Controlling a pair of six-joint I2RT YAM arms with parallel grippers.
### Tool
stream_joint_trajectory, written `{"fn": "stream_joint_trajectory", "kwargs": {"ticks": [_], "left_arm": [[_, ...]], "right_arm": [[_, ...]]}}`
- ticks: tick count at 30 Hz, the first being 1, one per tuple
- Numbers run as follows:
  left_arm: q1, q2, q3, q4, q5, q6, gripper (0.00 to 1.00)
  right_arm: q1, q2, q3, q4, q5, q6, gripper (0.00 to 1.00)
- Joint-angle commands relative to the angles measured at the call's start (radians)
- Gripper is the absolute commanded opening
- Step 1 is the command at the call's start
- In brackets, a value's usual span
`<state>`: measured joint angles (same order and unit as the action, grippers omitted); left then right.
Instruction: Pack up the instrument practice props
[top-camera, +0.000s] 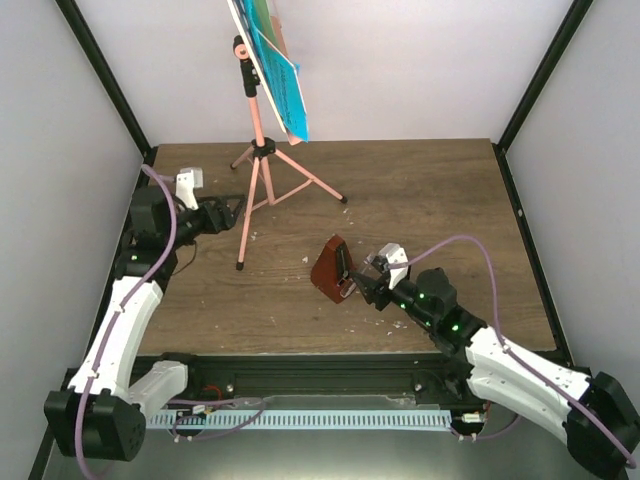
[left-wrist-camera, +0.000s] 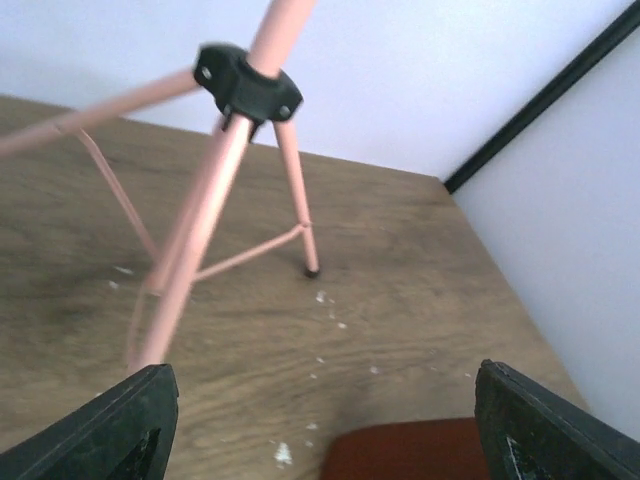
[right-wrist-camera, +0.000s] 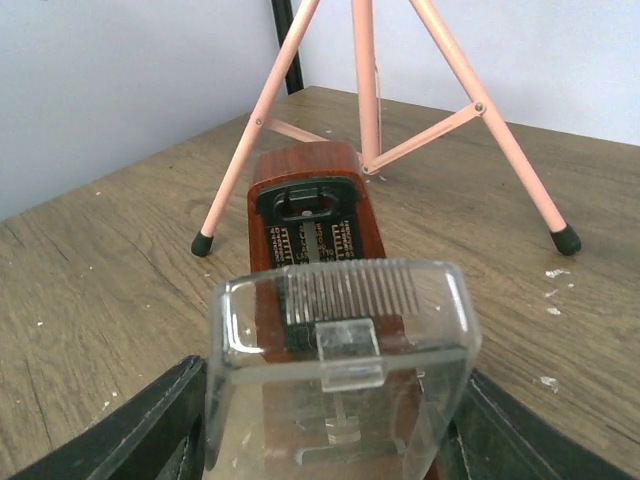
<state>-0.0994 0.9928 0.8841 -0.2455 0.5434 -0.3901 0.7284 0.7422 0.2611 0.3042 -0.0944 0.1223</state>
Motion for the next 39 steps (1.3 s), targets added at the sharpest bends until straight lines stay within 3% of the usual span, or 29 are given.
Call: {"fn": "stream_joint_trajectory", "kwargs": {"ticks": [1, 4, 10, 20, 39], "left_arm": [[0.023, -0.054, 0.007, -0.03, -0.114, 0.158, 0.82], [0.027, -0.101, -0.011, -0.08, -0.285, 0.229, 0.82], [0.027, -0.15, -0.043, -0.087, -0.385, 0.289, 0.83], [0.028, -0.14, -0.043, -0.098, -0.384, 0.298, 0.83], [0.027, -0.132, -0.043, -0.1, -0.39, 0.302, 0.83]], "right_arm": [[0.009, 0.048, -0.01, 0.159, -0.018, -0.089, 0.5], [0.009, 0.079, -0.014, 0.198, -0.023, -0.116, 0.5], [0.011, 0.144, -0.021, 0.269, -0.039, -0.134, 0.5], [0.012, 0.279, -0.029, 0.363, -0.015, -0.16, 0.5], [0.013, 0.307, -0.039, 0.399, 0.013, -0.167, 0.5]]}}
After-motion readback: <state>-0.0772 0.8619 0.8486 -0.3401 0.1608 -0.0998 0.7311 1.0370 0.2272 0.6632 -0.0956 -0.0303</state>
